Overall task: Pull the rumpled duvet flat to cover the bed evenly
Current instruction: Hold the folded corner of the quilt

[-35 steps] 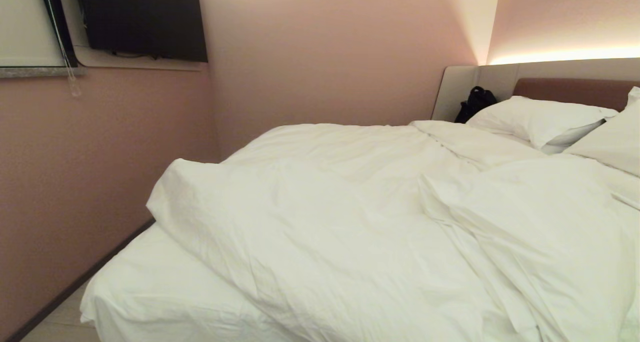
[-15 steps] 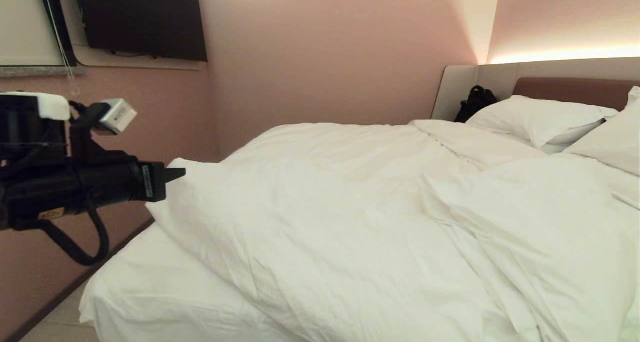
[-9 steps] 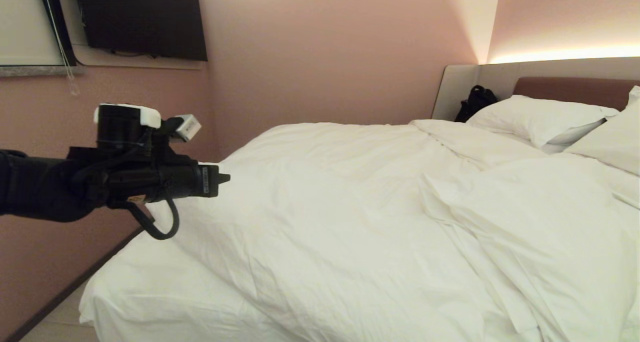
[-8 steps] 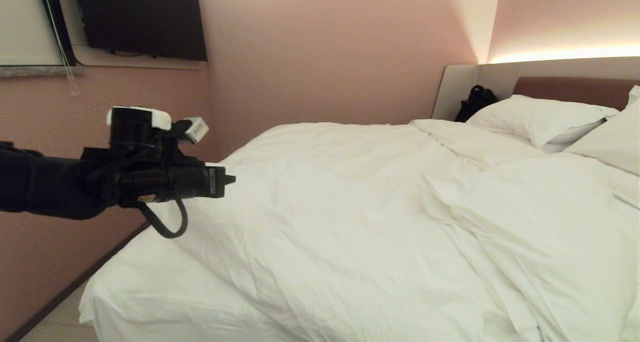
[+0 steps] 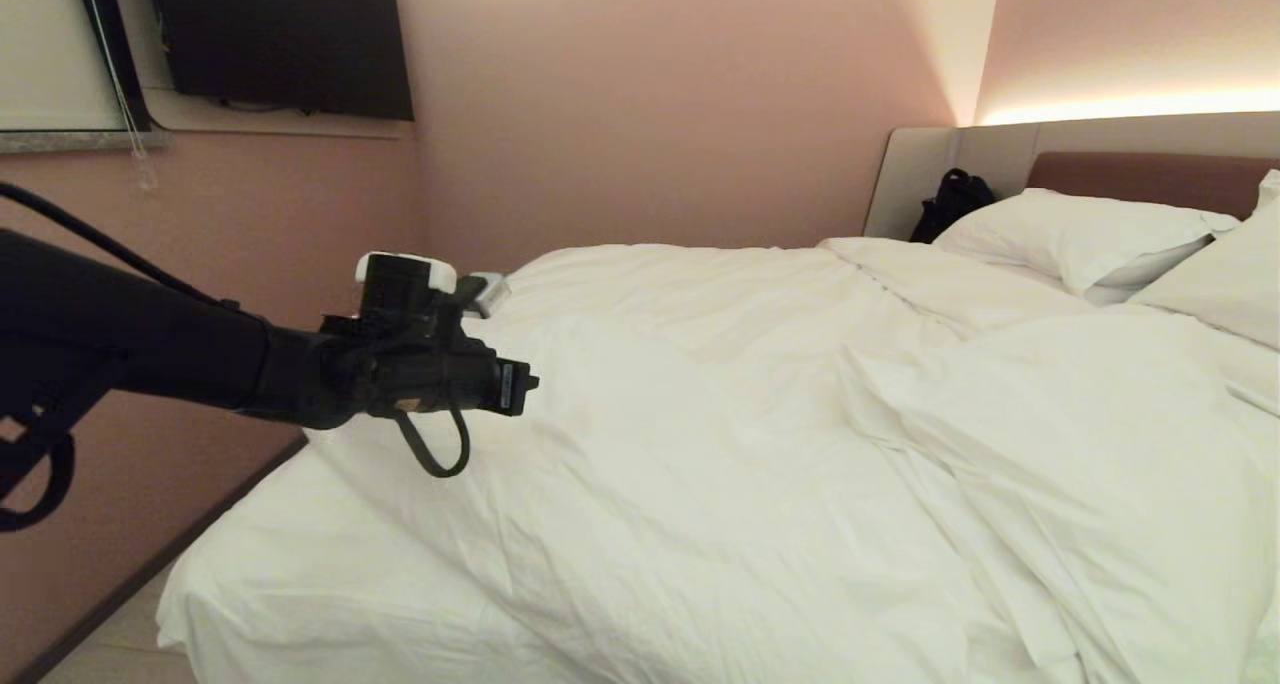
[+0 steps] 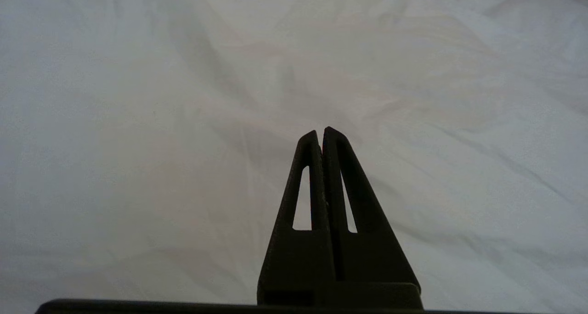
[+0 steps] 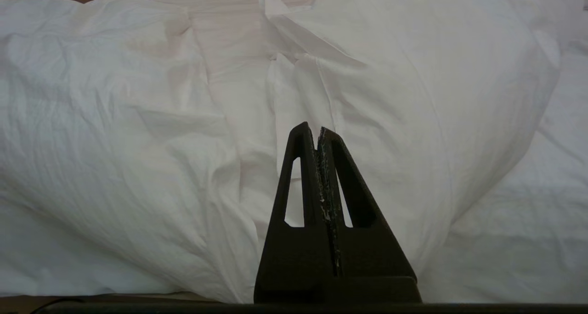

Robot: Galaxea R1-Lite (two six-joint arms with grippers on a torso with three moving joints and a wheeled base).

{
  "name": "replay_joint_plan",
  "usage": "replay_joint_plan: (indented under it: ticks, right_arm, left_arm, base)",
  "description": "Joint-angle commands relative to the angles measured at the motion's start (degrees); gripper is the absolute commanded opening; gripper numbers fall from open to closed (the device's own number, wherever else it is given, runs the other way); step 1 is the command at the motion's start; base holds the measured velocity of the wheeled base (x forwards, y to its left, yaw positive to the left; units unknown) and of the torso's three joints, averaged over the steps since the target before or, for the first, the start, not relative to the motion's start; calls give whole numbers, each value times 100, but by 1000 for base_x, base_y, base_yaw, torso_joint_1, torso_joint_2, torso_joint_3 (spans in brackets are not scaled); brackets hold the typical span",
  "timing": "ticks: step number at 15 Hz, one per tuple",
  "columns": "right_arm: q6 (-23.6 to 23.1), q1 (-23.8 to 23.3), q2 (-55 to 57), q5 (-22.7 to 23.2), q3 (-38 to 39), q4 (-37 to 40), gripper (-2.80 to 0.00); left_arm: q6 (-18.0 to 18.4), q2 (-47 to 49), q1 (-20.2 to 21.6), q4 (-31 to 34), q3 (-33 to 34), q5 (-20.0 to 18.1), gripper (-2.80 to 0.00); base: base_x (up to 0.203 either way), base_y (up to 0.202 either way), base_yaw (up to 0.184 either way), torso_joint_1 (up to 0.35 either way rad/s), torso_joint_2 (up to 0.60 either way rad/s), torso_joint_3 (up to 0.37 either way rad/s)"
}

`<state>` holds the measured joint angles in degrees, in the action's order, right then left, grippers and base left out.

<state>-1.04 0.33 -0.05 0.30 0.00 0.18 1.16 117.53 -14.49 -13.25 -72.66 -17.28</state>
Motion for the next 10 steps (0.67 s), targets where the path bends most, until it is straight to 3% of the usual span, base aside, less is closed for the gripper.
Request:
replay_joint_plan:
  ticks: [1,10]
  right_arm:
    - [-2,2,5,-4,0,-1,-280]
    - [-2,2,5,-3,0,-1,-280]
  left_arm:
    - [102,397,-20,-11,-228,-18,-280]
    - [534,1244,-238,-15,-1092,14,-280]
  base:
    - [0,0,0,0,0,0]
    - [0,0,0,0,0,0]
